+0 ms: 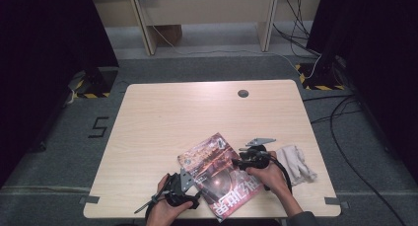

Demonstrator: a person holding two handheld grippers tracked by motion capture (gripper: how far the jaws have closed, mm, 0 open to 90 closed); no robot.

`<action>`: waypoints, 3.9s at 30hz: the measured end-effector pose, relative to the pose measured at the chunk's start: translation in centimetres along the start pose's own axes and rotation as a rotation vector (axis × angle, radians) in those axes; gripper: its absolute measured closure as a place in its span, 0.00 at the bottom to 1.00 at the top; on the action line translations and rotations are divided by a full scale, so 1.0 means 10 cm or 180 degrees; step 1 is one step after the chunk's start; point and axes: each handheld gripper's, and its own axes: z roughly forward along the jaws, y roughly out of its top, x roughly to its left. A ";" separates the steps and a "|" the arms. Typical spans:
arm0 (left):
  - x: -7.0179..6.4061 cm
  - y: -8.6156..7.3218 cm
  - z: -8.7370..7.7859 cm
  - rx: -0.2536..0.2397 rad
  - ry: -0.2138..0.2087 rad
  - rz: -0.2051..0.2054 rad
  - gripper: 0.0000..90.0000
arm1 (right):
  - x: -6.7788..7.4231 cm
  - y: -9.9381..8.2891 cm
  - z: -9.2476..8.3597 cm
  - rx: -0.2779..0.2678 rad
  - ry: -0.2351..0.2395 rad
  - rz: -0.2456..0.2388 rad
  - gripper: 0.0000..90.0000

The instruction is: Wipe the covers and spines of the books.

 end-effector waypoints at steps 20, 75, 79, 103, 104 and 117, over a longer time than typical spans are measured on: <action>0.00 0.00 0.01 0.0024 0.0076 -0.0026 0.09 | 0.05 -0.02 -0.23 0.0012 0.0448 0.0450 0.62; 0.58 0.45 0.25 -0.0653 -0.0351 -0.0105 0.17 | 0.37 0.15 -0.51 0.0128 0.0683 -0.1457 0.90; 0.58 0.44 0.26 -0.0674 -0.0425 -0.0114 0.17 | 0.41 0.15 -0.51 0.0129 0.0771 -0.1506 0.91; 0.59 0.36 0.25 -0.0805 -0.0453 0.0230 0.60 | 0.34 0.15 -0.44 0.0312 0.0604 -0.1442 0.92; 0.59 0.35 0.24 -0.0808 -0.0448 0.0243 0.63 | 0.33 0.15 -0.44 0.0321 0.0563 -0.1431 0.92; 0.55 0.30 0.12 -0.0922 -0.0327 0.0344 0.82 | 0.16 0.31 -0.38 0.0310 0.0381 -0.1540 0.80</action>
